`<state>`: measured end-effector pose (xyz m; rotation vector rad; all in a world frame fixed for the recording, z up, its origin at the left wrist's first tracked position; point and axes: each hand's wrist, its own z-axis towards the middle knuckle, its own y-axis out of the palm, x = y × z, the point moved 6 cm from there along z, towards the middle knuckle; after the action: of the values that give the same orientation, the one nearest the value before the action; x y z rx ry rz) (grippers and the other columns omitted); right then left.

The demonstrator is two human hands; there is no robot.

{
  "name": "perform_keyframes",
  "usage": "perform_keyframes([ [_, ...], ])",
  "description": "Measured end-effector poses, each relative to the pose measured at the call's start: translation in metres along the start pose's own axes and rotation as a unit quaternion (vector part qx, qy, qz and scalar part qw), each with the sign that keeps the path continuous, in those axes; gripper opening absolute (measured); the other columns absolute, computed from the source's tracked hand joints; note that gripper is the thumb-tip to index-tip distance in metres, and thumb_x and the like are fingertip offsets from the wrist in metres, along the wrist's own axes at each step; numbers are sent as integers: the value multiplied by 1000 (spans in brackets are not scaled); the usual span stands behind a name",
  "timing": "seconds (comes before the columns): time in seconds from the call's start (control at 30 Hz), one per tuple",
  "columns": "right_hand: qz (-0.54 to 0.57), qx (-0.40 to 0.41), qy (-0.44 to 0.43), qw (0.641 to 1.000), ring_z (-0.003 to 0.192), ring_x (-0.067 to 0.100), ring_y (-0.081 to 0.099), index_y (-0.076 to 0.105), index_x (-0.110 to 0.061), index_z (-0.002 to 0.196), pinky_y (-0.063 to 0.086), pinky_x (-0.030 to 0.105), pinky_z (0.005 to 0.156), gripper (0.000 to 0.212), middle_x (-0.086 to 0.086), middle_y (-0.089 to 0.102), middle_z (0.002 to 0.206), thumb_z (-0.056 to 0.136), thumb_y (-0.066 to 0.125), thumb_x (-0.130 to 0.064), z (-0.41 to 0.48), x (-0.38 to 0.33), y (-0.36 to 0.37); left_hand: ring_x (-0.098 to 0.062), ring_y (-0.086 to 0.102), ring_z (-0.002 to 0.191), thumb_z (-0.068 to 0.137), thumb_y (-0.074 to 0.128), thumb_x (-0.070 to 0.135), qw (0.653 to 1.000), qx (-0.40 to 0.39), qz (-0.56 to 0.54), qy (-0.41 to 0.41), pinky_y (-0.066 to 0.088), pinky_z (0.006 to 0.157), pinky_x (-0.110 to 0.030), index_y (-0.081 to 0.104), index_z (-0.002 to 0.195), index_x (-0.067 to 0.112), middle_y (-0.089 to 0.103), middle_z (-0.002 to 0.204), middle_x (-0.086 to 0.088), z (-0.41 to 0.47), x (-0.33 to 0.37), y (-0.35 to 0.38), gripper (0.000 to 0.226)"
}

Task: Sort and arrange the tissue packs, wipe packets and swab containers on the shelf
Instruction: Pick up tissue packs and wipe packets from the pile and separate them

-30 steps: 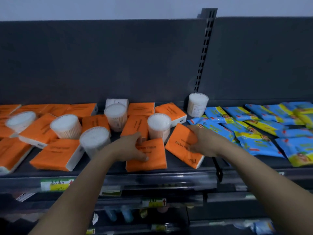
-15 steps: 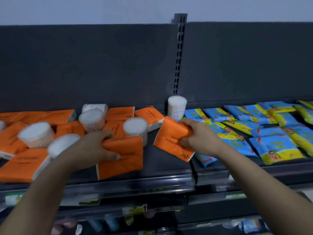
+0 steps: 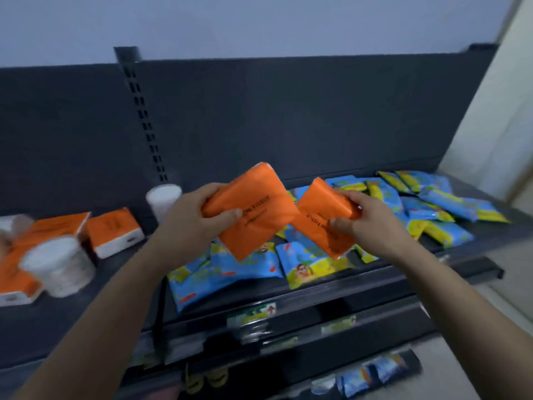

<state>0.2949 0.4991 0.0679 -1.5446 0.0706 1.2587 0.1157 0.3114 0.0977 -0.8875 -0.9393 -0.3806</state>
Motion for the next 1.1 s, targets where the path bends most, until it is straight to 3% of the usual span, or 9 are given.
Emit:
perform_keyframes([
  [0.13, -32, 48, 35, 998, 81, 19, 54, 57, -18, 121, 37, 20, 60, 45, 3, 60, 94, 77, 68, -10, -1, 55, -61, 5, 59, 64, 73, 75, 16, 998, -49, -9, 32, 46, 57, -10, 63, 96, 36, 68, 81, 10, 30, 24, 70, 33],
  [0.23, -26, 81, 71, 994, 85, 23, 57, 59, -18, 117, 40, 28, 69, 43, 6, 62, 96, 76, 67, -8, -1, 90, -95, 2, 61, 69, 68, 75, 18, 995, -91, -23, 36, 50, 61, -18, 64, 99, 34, 67, 86, 7, 56, 36, 115, 37],
  [0.3, -24, 90, 83, 992, 87, 23, 58, 60, -19, 117, 39, 27, 72, 44, 5, 63, 97, 75, 67, -7, 2, 111, -112, 2, 61, 75, 64, 71, 25, 993, -109, -16, 52, 49, 68, -14, 64, 97, 37, 68, 89, 12, 75, 44, 142, 36],
  [0.43, -57, 113, 102, 987, 87, 20, 55, 59, -21, 120, 36, 25, 72, 45, 3, 61, 96, 78, 68, -7, 17, 145, -150, -1, 60, 68, 69, 72, 22, 989, -132, -24, 67, 48, 58, -14, 62, 95, 38, 66, 83, 10, 115, 54, 191, 31],
  [0.53, -87, 133, 111, 981, 89, 19, 55, 58, -20, 123, 37, 25, 75, 47, 5, 62, 103, 78, 68, -9, 39, 169, -178, 2, 60, 74, 66, 69, 30, 990, -121, -23, 75, 46, 62, -11, 58, 92, 44, 66, 87, 13, 148, 58, 218, 31],
  [0.67, -111, 137, 99, 979, 92, 20, 57, 59, -20, 121, 38, 26, 76, 46, 2, 61, 99, 77, 67, -9, 86, 189, -199, 7, 59, 71, 77, 73, 20, 993, -94, -43, 57, 44, 61, -10, 57, 95, 40, 64, 88, 13, 195, 52, 242, 31],
  [0.8, -142, 149, 78, 976, 92, 20, 55, 58, -19, 121, 37, 25, 76, 45, 2, 60, 101, 78, 67, -9, 124, 205, -216, -1, 58, 76, 81, 69, 16, 995, -79, -49, 44, 42, 63, -19, 58, 100, 34, 61, 88, 14, 231, 49, 266, 29],
  [1.0, -149, 131, 66, 978, 92, 21, 54, 58, -17, 122, 35, 23, 75, 46, 6, 62, 108, 78, 66, -7, 180, 235, -228, 7, 57, 69, 77, 72, 12, 997, -54, -48, 31, 41, 59, -6, 61, 95, 28, 63, 84, 11, 271, 42, 291, 27],
  [1.1, -145, 101, 52, 983, 95, 24, 56, 56, -15, 122, 37, 24, 76, 48, 8, 62, 108, 76, 68, -9, 216, 251, -228, -2, 59, 74, 76, 73, 11, 999, -30, -34, 6, 45, 67, -15, 62, 99, 22, 64, 86, 5, 283, 36, 302, 28],
])
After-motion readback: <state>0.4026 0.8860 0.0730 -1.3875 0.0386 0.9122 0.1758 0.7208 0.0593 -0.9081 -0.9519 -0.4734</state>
